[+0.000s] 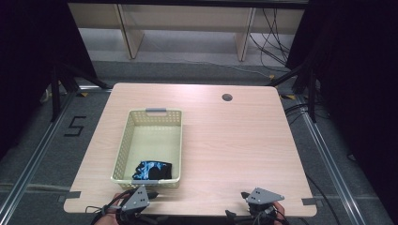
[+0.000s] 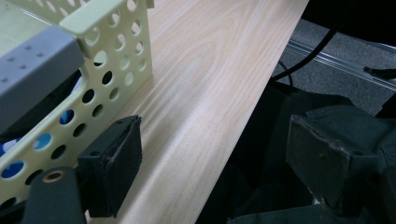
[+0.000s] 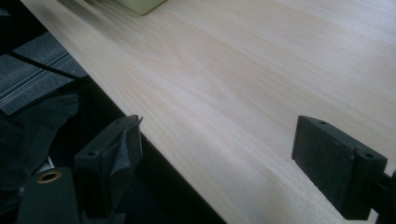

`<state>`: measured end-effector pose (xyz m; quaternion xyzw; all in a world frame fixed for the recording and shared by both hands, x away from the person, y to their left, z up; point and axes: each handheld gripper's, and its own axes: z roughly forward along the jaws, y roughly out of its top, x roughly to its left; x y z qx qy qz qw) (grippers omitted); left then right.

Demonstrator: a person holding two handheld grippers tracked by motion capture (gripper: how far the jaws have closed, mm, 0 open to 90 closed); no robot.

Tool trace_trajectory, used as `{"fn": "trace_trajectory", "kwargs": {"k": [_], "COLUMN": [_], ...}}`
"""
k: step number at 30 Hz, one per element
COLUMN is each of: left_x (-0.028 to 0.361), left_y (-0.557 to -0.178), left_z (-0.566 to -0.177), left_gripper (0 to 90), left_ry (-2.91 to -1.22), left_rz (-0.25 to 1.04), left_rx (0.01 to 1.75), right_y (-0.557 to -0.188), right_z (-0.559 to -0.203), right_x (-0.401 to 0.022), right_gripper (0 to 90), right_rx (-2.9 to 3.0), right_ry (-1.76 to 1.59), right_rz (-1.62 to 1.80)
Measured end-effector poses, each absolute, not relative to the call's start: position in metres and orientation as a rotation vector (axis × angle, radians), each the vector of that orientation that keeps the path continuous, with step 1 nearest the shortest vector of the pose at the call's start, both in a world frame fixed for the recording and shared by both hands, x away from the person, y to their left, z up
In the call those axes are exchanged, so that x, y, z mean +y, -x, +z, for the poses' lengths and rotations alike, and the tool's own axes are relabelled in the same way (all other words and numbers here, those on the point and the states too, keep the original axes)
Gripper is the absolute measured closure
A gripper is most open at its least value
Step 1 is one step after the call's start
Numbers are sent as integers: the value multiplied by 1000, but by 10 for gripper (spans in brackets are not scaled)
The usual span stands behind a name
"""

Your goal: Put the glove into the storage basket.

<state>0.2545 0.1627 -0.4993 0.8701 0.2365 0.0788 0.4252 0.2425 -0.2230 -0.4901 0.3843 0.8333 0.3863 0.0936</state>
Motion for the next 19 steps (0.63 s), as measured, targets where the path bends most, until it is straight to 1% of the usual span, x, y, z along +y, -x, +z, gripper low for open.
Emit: {"fn": "trace_trajectory", "kwargs": {"k": [2,4,9,10,12,13,17,18,19], "left_x": [161,161,161,160,159,159,159,158,159], "left_y": [-252,-253,-253,-253,-252,-252,-253,-253,-253], "left_z": [-500,-501,-501,-501,-502,-502,-503,-504,-503], "left_gripper": [183,183,183,183,183,184,184,184,185], "left_ry": [-2158,-2173,-2175,-2172,-2169,-2169,-2184,-2174,-2181], "left_rz": [175,194,191,191,156,175,176,197,184], "left_rx": [633,615,620,597,620,619,617,625,615], "right_y": [-243,-242,-243,-243,-244,-244,-244,-244,-245], "right_z": [-491,-492,-493,-494,-494,-494,-494,-494,-494], "right_x": [-224,-224,-225,-224,-225,-225,-225,-225,-225], "right_gripper": [169,168,168,168,168,168,168,168,168], "right_rx": [2459,2467,2487,2478,2487,2488,2494,2484,2482], "right_ry": [-1111,-1127,-1120,-1121,-1120,-1122,-1149,-1139,-1129], "right_rz": [1141,1149,1125,1129,1125,1126,1125,1118,1117]}}
